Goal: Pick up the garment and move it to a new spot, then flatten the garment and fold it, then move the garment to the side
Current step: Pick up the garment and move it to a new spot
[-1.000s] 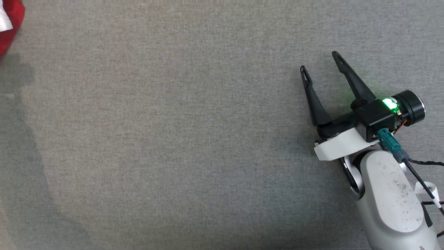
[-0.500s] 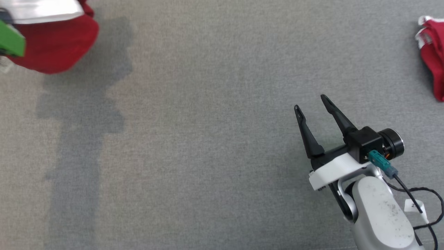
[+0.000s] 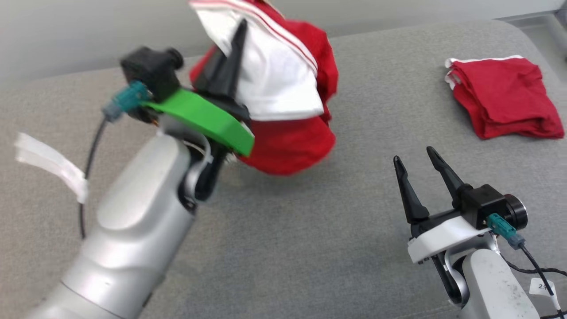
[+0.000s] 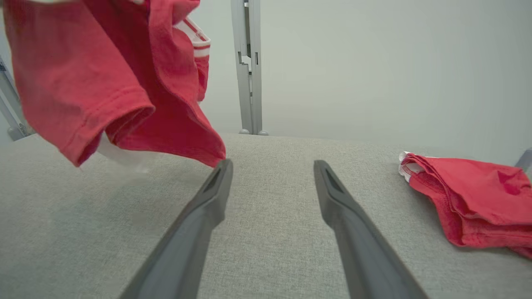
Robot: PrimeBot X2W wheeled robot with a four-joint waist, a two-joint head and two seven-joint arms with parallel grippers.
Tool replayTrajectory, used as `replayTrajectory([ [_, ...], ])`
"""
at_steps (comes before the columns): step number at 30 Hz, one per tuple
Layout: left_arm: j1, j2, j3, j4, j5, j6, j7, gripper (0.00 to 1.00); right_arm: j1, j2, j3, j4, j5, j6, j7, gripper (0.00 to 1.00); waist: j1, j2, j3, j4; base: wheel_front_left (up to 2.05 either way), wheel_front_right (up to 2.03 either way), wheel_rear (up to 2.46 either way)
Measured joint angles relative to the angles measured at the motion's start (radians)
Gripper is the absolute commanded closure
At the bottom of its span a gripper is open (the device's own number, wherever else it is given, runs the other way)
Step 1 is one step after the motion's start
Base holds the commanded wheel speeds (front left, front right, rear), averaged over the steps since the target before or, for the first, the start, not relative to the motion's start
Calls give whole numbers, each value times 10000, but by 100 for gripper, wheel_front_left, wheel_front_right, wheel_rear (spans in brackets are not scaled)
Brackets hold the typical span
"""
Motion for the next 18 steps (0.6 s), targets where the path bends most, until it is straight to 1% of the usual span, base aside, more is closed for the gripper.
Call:
replayTrajectory([
  [3,816,-650,-251,625,-127,-180,-224,100,61,0,-46,2,2,0,0,0,0,0,-104,-298,0,0,0],
  [5,1290,-803,-362,1195,-90,-272,-313,100,66,-2,-59,-4,4,0,0,0,0,0,-128,-455,0,0,0],
  [9,1992,-844,-69,2314,-44,-389,-403,100,74,-2,-65,-40,2,0,0,0,0,0,-68,-644,0,0,0],
  [10,2156,-834,113,2631,-17,-420,-412,100,74,0,-82,-40,-27,0,0,0,0,0,-15,-663,0,0,0],
  [17,3066,-779,1689,3568,575,-493,-447,100,71,0,-94,35,-98,0,0,0,0,0,162,-583,0,0,0],
  [18,3161,-788,1816,3668,633,-520,-447,99,71,0,-90,63,-104,0,0,0,0,0,164,-556,0,0,0],
])
